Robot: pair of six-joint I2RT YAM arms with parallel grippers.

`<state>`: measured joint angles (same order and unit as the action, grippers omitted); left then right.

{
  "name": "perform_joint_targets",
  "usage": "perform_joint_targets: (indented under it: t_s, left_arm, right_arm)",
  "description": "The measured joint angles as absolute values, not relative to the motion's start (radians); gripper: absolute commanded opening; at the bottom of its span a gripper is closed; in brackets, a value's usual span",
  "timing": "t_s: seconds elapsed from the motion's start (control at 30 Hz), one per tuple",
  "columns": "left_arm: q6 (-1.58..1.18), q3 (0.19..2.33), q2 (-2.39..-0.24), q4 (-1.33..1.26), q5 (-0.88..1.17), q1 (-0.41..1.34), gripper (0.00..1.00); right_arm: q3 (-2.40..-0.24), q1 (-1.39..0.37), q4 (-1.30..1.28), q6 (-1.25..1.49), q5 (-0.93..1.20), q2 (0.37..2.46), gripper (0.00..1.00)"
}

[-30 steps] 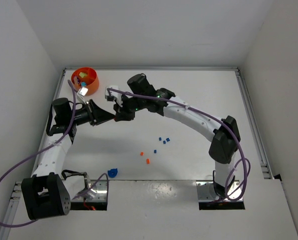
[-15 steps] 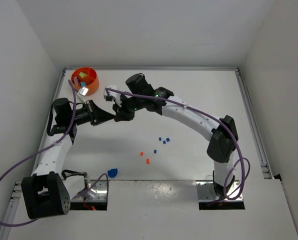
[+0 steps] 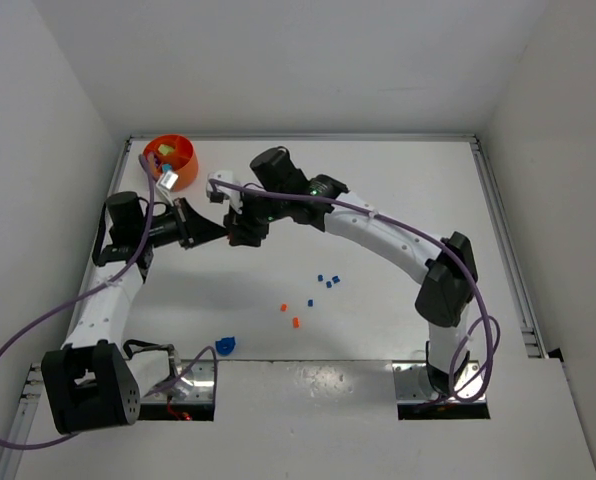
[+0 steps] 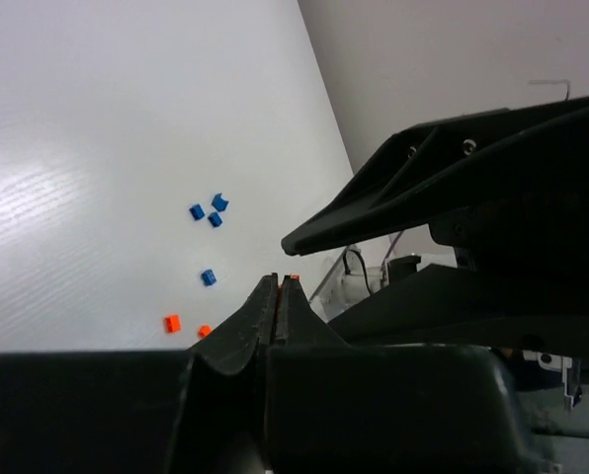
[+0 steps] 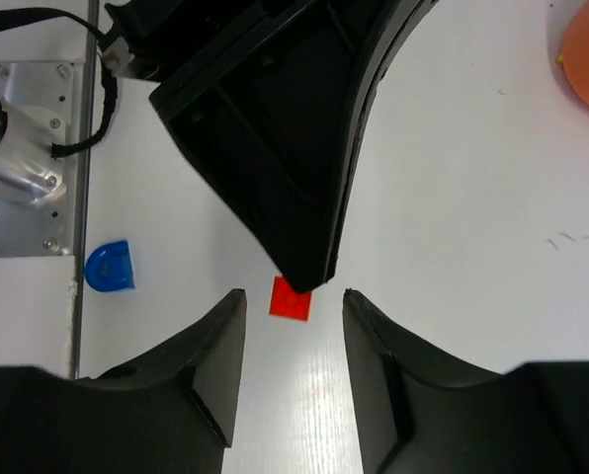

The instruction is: Sort the legos into containers by color

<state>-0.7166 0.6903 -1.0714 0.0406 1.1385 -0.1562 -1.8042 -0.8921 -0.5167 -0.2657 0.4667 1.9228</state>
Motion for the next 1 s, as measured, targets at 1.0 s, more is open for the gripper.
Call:
perform_joint_targets:
  t_s: [1.0]
  left_arm:
    - [-0.197,2.159,-2.191,0.502,0.690,-0.444,0.00]
  right_arm:
    - [-1.434,-0.794,-0.538,-0.348,0.327,1.713,0.47]
